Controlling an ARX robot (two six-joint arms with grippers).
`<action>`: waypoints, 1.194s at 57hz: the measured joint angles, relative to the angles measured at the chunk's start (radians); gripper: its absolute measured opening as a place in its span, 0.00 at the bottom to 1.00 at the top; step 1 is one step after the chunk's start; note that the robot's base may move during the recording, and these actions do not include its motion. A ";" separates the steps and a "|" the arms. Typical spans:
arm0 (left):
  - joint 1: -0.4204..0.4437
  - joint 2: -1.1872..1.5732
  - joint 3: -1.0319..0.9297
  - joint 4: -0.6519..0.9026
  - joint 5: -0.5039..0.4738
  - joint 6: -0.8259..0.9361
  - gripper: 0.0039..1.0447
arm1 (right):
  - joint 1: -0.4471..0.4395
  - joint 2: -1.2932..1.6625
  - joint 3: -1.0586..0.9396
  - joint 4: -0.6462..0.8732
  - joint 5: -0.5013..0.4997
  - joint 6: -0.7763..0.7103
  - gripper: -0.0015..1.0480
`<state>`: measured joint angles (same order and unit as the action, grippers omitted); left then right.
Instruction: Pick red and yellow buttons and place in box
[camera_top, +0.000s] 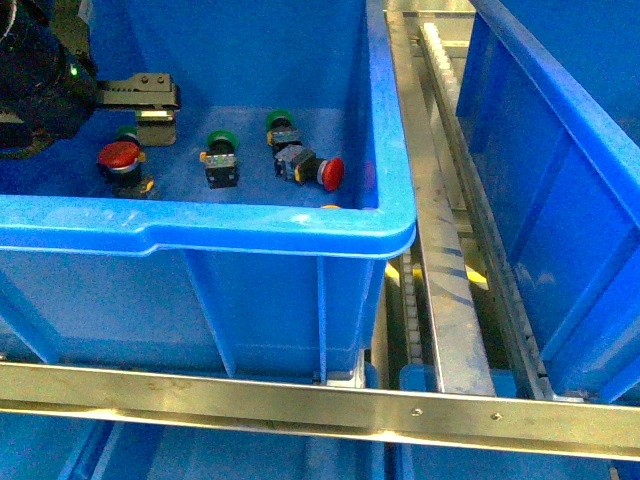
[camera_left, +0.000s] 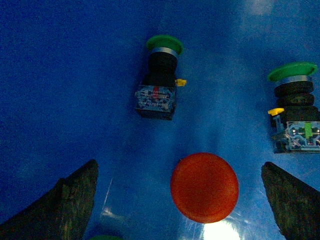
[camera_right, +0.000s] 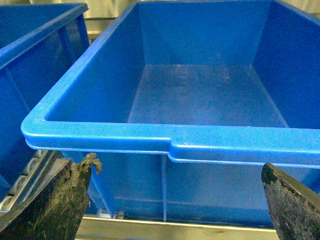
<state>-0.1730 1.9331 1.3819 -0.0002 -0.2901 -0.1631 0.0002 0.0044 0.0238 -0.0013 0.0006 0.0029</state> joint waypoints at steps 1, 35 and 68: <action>0.000 0.002 0.004 -0.003 0.000 0.000 0.93 | 0.000 0.000 0.000 0.000 0.000 0.000 0.94; -0.032 0.075 0.072 -0.085 -0.016 -0.012 0.83 | 0.000 0.000 0.000 0.000 0.000 0.000 0.94; -0.033 0.069 0.062 -0.026 -0.032 -0.016 0.32 | 0.000 0.000 0.000 0.000 0.000 0.000 0.94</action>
<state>-0.2058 2.0026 1.4441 -0.0265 -0.3222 -0.1791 0.0002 0.0044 0.0238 -0.0013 0.0002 0.0029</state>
